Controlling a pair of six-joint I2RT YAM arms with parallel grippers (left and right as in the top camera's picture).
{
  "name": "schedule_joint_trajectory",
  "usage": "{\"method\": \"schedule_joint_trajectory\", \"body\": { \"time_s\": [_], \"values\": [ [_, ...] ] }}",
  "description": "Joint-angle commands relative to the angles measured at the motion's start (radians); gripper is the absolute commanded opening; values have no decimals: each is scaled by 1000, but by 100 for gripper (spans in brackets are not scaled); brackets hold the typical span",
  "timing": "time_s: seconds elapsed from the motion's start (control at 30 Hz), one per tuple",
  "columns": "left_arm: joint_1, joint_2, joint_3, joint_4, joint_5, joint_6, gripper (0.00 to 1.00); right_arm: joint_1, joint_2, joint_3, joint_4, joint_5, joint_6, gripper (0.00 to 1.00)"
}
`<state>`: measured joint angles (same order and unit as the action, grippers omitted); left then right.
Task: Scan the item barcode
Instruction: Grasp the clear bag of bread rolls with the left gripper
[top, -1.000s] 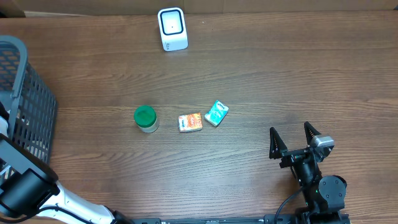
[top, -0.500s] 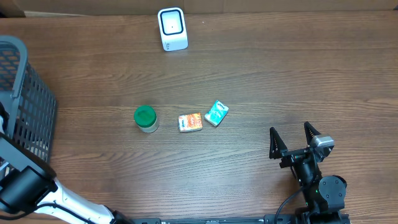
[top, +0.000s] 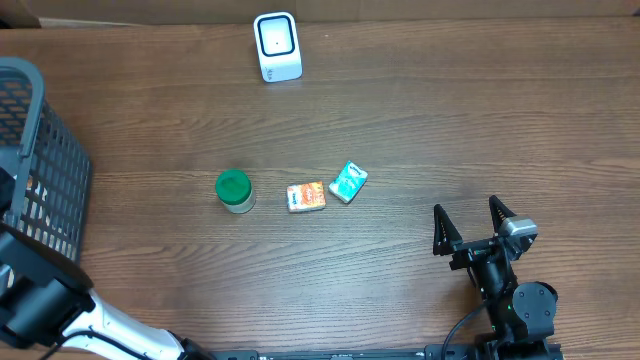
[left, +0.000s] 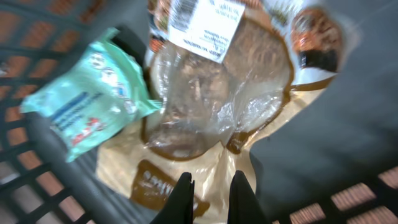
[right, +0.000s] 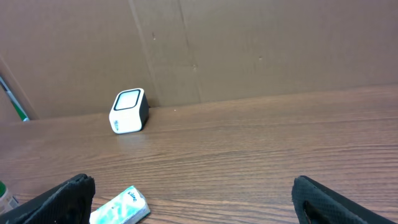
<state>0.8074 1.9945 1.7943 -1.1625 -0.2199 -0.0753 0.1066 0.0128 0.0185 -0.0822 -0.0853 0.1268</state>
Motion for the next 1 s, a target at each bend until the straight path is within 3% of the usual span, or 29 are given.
{"method": "schedule_joint_trajectory", "body": {
  "time_s": [0.0,0.07,0.13,0.23,0.37,0.63,0.97],
  "values": [
    [7,-79,27,-3,5,-15,6,5,-10,-10,5,10,-1,100],
    [13,-77,26,-7,6,-15,38,5,-10,-10,5,10,-1,100],
    [15,-69,25,-6,11,-15,54,5,-10,-10,5,10,-1,100],
    [15,-41,25,11,10,-14,73,5,-10,-10,5,10,-1,100],
    [15,24,25,47,10,10,87,5,-10,-10,5,10,-1,100],
    [19,189,25,128,-13,39,98,5,-10,-10,5,10,-1,100],
    [19,285,25,186,-16,39,99,5,-10,-10,5,10,-1,100]
  ]
}}
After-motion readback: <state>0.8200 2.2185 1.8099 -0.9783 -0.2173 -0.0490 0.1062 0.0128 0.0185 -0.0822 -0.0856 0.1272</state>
